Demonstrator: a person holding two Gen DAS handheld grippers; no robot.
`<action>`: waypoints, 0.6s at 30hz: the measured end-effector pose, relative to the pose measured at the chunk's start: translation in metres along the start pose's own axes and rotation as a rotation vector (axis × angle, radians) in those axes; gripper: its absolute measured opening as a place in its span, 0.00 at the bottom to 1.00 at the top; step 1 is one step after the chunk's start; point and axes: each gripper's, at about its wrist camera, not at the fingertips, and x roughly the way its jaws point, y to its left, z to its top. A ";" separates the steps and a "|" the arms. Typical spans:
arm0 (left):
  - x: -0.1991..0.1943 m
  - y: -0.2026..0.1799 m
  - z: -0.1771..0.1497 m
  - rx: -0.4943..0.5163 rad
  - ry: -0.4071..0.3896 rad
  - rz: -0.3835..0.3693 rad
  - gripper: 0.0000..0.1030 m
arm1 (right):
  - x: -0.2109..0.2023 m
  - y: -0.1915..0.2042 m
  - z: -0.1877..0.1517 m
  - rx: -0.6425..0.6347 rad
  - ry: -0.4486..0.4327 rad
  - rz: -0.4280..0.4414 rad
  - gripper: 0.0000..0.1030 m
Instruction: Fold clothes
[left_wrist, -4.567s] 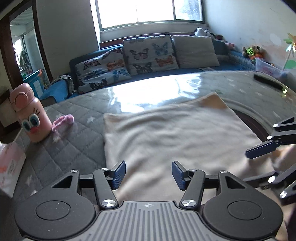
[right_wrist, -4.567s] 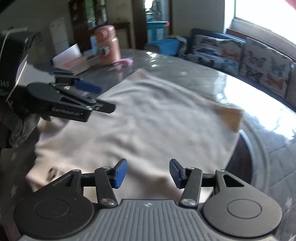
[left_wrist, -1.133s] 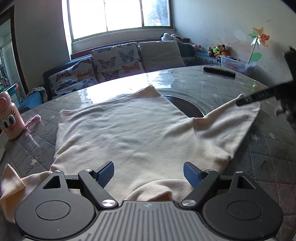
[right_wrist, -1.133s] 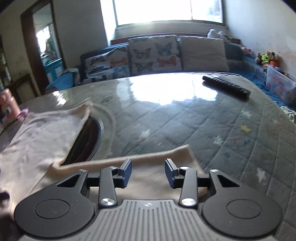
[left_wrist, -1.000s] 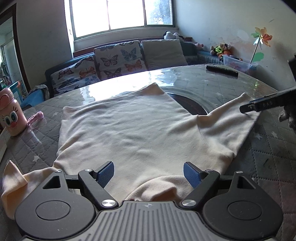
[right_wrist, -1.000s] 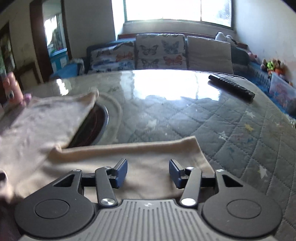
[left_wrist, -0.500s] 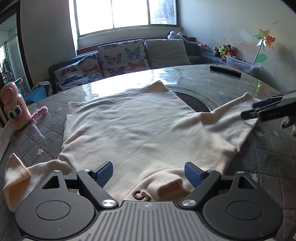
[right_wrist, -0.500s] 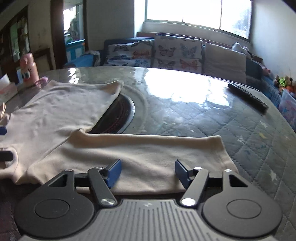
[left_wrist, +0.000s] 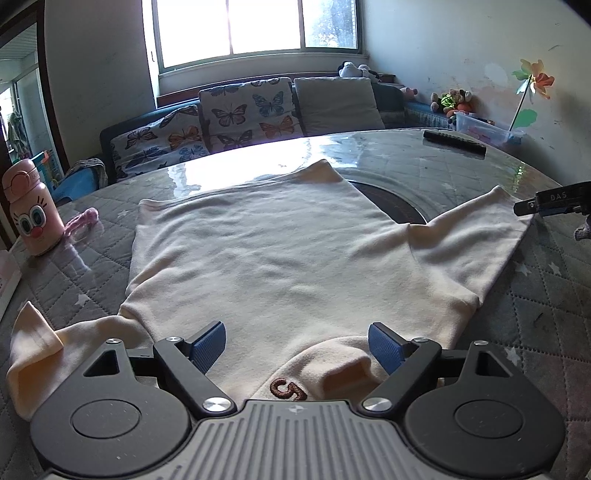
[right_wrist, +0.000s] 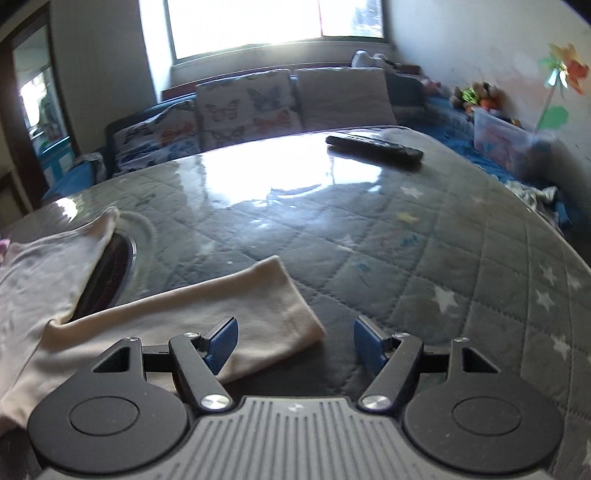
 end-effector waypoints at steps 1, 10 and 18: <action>0.000 0.000 0.000 0.000 0.001 0.001 0.84 | 0.000 -0.001 -0.001 0.004 -0.002 -0.001 0.69; -0.001 0.001 -0.001 -0.003 0.000 0.003 0.84 | -0.004 0.009 -0.004 0.008 -0.010 -0.014 0.39; -0.004 0.006 -0.003 -0.012 -0.004 0.011 0.84 | -0.013 0.009 0.003 0.030 -0.042 0.021 0.05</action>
